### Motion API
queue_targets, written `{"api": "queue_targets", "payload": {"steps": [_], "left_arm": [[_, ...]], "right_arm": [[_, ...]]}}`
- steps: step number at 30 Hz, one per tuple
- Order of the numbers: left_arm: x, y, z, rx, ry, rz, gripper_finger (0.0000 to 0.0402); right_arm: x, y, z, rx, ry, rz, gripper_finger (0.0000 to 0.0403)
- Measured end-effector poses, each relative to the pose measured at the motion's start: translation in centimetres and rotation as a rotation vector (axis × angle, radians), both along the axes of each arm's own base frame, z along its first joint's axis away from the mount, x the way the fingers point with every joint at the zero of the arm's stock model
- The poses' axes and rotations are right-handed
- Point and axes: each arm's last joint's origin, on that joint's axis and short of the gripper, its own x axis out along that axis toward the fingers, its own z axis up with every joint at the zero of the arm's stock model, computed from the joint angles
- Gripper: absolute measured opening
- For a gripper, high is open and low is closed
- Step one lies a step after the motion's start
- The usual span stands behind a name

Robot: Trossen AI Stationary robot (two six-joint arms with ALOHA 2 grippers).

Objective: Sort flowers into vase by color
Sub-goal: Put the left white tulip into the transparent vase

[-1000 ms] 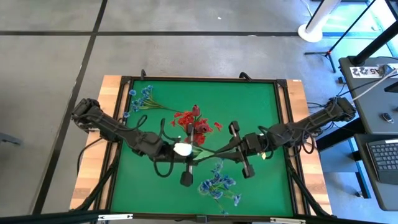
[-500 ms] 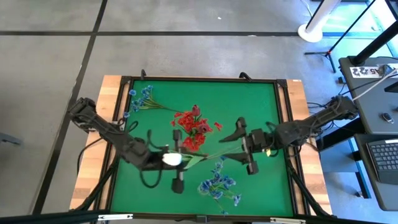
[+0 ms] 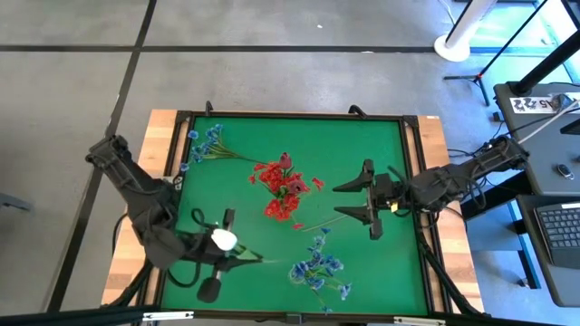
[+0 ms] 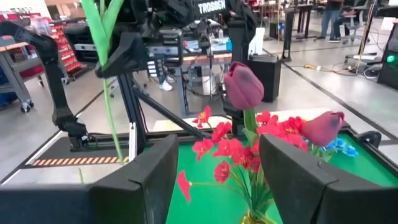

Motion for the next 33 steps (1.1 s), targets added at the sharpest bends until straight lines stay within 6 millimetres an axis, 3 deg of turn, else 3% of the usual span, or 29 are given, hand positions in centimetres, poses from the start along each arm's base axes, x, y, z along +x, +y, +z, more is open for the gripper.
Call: {"api": "queue_targets", "payload": {"steps": [7,17,33], "left_arm": [[-0.3,-1.0,-1.0,-0.051,0.061,-0.017,0.0],[3.3,-2.2,-3.9,-0.054,0.114,-0.089,0.0],[5.3,-0.8,-4.6,-0.033,0.129,-0.076,0.0]], "right_arm": [[0.0,0.0,0.1,-0.002,-0.006,0.0,0.0225],[0.0,0.0,-0.1,-0.009,0.007,0.001,0.0225],[1.1,0.6,-1.2,-0.035,0.058,0.019,0.0225]]}}
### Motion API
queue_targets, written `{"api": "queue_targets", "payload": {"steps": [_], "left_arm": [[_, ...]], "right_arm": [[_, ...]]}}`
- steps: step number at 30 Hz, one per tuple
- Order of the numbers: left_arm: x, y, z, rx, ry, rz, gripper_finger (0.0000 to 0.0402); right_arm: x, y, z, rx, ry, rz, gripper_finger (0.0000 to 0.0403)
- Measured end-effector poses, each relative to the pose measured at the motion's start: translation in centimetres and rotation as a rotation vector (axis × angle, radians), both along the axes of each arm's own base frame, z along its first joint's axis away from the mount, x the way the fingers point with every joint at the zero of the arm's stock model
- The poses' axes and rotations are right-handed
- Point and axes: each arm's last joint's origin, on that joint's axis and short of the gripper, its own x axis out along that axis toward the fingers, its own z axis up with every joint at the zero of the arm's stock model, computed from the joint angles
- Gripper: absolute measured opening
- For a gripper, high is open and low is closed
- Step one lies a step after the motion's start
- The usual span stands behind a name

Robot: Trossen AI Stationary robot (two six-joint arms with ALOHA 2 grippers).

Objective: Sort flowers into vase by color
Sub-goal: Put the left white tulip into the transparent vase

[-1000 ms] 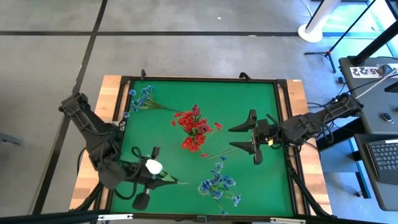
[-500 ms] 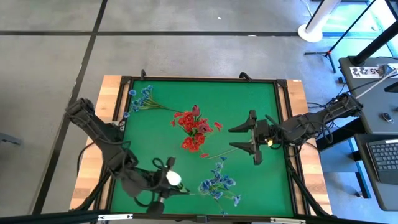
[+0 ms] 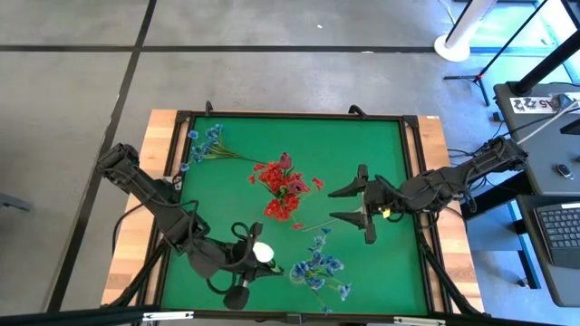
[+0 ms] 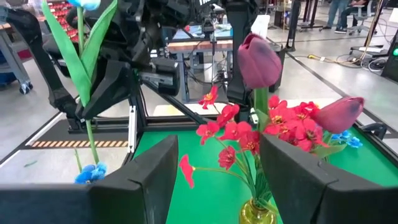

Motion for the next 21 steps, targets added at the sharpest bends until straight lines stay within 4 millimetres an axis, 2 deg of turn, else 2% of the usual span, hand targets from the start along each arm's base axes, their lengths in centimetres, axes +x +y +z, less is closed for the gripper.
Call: {"api": "queue_targets", "payload": {"steps": [14,21], "left_arm": [[-0.28,-0.55,0.4,0.002,-0.036,-0.043,0.0],[0.33,-0.15,-0.48,0.031,0.003,-0.029,0.0]], "right_arm": [[0.09,0.05,-0.27,-0.009,0.019,0.003,0.0225],[0.08,0.06,-0.26,-0.008,0.019,0.004,0.0225]]}}
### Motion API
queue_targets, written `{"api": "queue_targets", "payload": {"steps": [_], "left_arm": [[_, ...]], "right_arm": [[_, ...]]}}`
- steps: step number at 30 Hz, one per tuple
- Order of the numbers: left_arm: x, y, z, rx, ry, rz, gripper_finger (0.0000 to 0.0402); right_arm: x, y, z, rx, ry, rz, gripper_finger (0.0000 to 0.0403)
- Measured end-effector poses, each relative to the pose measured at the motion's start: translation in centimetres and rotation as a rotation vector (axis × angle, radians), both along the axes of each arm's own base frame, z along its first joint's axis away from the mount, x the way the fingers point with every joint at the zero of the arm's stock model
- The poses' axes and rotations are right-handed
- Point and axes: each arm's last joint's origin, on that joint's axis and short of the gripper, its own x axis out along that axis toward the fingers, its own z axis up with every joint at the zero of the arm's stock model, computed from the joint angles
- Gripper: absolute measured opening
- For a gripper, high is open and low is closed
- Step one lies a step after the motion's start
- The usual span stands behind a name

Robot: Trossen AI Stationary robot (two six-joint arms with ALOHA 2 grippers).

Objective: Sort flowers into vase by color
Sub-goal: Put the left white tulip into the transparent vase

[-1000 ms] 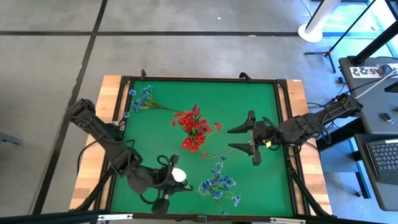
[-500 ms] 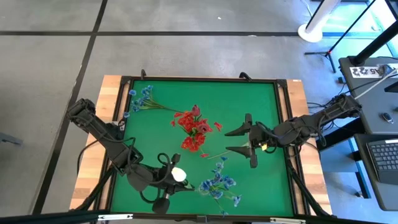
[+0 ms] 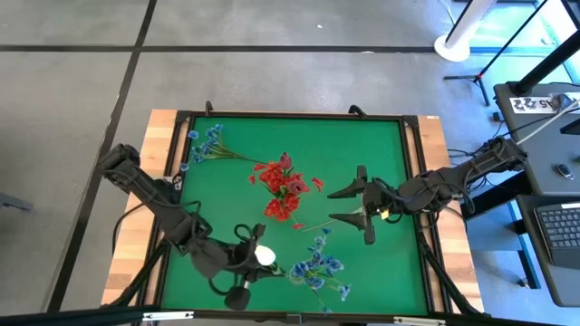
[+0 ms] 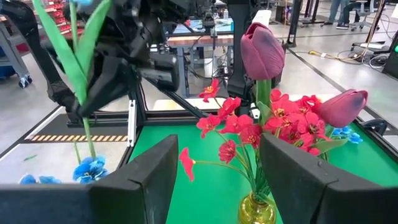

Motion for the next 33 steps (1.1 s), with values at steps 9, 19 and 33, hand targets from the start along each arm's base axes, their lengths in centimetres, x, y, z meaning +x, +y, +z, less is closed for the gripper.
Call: {"api": "queue_targets", "payload": {"steps": [9,19,33], "left_arm": [[1.3,0.5,-1.8,0.015,0.047,0.039,0.0019],[0.6,0.4,-2.8,0.027,0.148,0.052,0.0098],[-2.3,1.1,-3.2,0.052,0.328,0.159,0.0188]], "right_arm": [[0.0,0.0,0.0,-0.001,0.005,0.007,0.0225],[0.0,0.1,-0.1,0.001,0.013,0.032,0.0225],[-0.1,0.1,-0.3,0.002,0.033,0.029,0.0225]]}}
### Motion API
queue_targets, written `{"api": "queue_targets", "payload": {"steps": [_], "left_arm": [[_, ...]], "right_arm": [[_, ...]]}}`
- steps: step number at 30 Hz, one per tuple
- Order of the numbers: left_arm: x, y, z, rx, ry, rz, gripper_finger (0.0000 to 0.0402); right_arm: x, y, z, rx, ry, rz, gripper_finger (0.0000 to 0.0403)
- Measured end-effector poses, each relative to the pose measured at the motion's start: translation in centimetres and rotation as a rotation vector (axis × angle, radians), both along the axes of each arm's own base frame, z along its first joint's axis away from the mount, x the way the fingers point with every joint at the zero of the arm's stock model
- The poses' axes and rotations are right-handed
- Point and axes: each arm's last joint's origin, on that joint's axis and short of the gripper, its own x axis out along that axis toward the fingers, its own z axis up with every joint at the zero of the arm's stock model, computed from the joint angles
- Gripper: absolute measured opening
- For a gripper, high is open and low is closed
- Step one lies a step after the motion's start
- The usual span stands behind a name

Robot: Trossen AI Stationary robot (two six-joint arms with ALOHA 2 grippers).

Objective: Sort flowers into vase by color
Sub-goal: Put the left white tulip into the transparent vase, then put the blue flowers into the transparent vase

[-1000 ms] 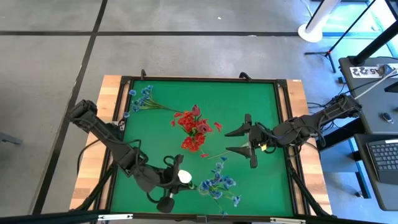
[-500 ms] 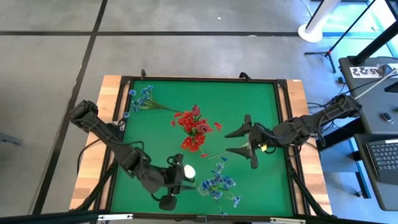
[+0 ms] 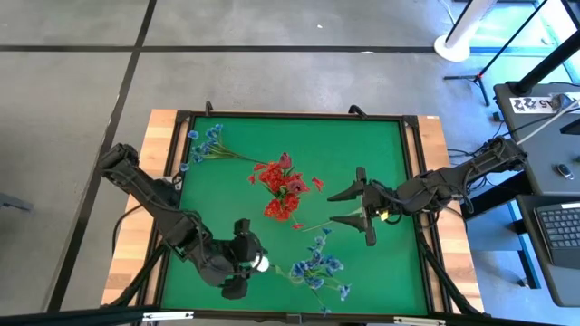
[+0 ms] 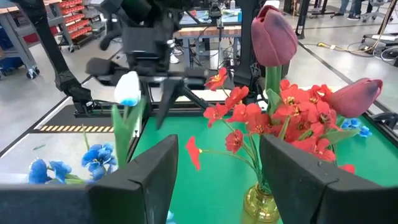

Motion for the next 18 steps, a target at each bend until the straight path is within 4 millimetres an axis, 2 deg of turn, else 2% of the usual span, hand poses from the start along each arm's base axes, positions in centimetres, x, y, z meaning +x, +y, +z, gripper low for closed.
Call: {"api": "queue_targets", "payload": {"steps": [5,12,18], "left_arm": [[-2.0,1.0,0.8,-0.032,0.032,0.127,0.0188],[-4.0,1.5,1.7,-0.027,0.042,0.165,0.0188],[-4.8,1.6,2.0,-0.01,0.037,0.174,0.0188]], "right_arm": [[0.0,0.0,-0.2,0.001,0.024,-0.002,0.0225],[-0.1,-0.1,-0.7,-0.011,0.068,-0.004,0.0225],[-0.2,-0.1,-0.7,-0.007,0.071,-0.005,0.0225]]}}
